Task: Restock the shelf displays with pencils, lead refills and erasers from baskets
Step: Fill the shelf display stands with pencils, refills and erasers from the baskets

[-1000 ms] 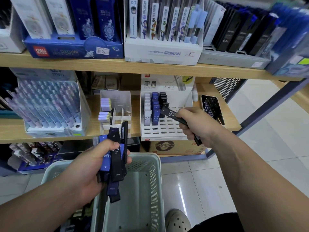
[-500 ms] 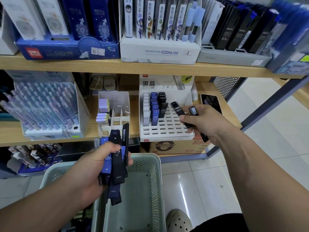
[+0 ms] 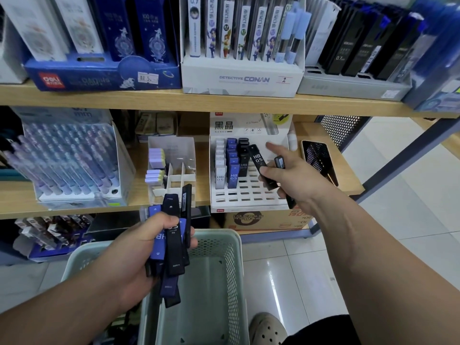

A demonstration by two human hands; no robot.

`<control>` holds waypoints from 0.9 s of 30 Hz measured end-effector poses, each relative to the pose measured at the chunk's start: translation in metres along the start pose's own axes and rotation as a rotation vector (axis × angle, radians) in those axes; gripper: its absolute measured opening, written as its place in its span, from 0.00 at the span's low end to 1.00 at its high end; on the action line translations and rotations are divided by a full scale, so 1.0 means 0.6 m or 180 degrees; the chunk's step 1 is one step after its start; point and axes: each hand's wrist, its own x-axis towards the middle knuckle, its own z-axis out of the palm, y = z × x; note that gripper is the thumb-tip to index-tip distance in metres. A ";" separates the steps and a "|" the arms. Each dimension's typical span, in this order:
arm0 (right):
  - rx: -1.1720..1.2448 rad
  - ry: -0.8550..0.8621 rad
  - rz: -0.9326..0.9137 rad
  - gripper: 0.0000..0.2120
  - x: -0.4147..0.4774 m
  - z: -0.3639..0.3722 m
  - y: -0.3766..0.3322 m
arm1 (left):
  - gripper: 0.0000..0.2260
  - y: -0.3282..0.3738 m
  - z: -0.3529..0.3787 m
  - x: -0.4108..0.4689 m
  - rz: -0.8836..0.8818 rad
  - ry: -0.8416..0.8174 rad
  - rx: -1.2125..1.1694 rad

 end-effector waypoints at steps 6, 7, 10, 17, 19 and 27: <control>0.0047 0.0060 0.0118 0.09 0.007 0.000 0.002 | 0.17 0.004 -0.004 0.004 -0.0009 -0.0009 0.0038; 0.0053 0.0059 0.0053 0.11 0.006 0.001 0.000 | 0.17 0.004 -0.004 0.005 -0.0015 -0.0022 0.0052; 0.0125 0.0151 -0.0214 0.29 0.008 0.003 -0.002 | 0.17 0.005 -0.003 0.007 -0.0065 -0.0024 0.0055; -0.0634 0.0783 -0.0999 0.17 0.040 0.012 0.022 | 0.17 0.005 -0.004 0.012 -0.0110 -0.0017 -0.0020; -0.0603 0.0906 -0.1188 0.15 0.043 0.017 0.021 | 0.17 0.008 -0.005 0.009 -0.0143 -0.0023 -0.0051; -0.1219 0.0938 -0.1486 0.11 0.056 0.030 0.026 | 0.16 0.015 -0.007 0.009 -0.0103 0.0032 -0.0132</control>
